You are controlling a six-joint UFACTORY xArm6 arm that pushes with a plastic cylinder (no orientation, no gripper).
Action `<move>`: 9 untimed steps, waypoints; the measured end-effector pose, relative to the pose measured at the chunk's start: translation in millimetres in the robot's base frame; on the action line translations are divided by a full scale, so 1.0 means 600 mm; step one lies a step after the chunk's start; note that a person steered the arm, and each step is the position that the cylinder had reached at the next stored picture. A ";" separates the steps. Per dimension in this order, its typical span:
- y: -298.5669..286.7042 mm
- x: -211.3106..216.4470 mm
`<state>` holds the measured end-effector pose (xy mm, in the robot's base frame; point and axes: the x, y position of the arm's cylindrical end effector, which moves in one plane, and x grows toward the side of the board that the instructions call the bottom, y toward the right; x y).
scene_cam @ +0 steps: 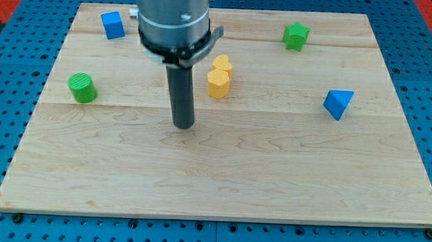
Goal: Push the blue triangle closer to the green star
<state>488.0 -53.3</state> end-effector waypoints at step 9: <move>0.417 -0.087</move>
<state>435.7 196.8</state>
